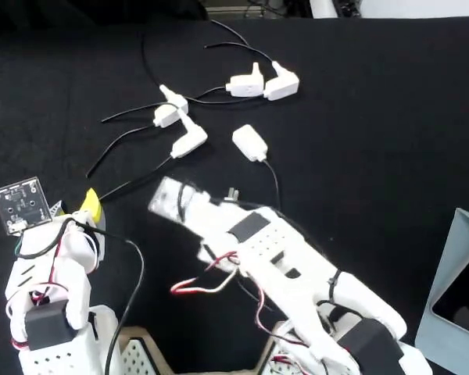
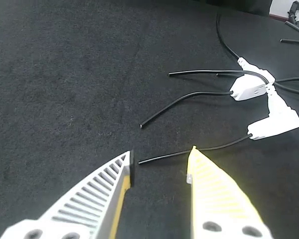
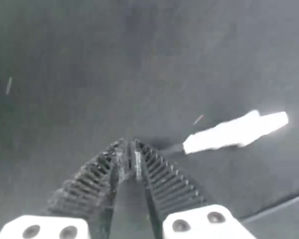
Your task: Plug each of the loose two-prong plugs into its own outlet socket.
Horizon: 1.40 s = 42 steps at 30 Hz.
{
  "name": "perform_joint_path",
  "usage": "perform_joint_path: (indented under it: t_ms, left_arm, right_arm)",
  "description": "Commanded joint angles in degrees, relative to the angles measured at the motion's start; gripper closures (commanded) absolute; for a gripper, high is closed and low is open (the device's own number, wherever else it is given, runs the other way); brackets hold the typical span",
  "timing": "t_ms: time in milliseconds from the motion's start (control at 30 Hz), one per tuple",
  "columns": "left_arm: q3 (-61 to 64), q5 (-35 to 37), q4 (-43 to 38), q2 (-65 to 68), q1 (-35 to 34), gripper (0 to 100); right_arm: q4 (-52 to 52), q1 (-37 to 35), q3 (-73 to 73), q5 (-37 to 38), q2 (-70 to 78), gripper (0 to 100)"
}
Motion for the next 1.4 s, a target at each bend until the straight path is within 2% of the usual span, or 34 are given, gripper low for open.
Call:
perform_joint_path:
  t_ms: [0,233,367,500,633,833,967,1067,1167,1300,1367]
  left_arm:
    - [-0.48,0.00,-1.23,-0.26,-0.31,81]
    - [-0.40,0.00,-1.23,-0.26,-0.31,81]
    - [-0.48,0.00,-1.23,-0.26,-0.40,81]
    - [-0.57,0.00,-1.23,-0.26,-0.40,81]
    - [-0.57,0.00,-1.23,-0.26,-0.40,81]
    - [-0.57,0.00,-1.23,-0.26,-0.40,81]
    - [-0.57,0.00,-1.23,-0.26,-0.40,81]
    - [-0.57,0.00,-1.23,-0.26,-0.40,81]
    - [-0.57,0.00,-1.23,-0.26,-0.40,81]
    - [-0.57,0.00,-1.23,-0.26,-0.40,81]
    - [-0.57,0.00,-1.23,-0.26,-0.40,81]
  right_arm:
    - [-4.04,1.32,-4.18,-2.55,-1.36,98.5]
    - [13.19,9.58,-8.40,-2.46,-1.36,98.4]
    - [19.34,10.29,-5.85,-2.37,-0.84,98.4]
    - [17.58,7.38,-3.03,-2.37,4.62,98.4]
    - [12.31,2.46,-4.97,-2.81,16.40,98.4]
    - [12.40,-2.64,-22.73,-4.40,31.69,98.5]
    - [11.87,-2.73,-35.21,-9.58,33.80,98.5]
    - [7.74,-0.97,-41.27,-13.36,33.89,98.5]
    - [4.48,1.49,-43.47,-13.71,33.54,98.0]
    - [9.05,3.52,-46.11,-13.71,33.54,97.2]
    - [12.66,4.04,-47.52,-13.71,33.54,92.8]
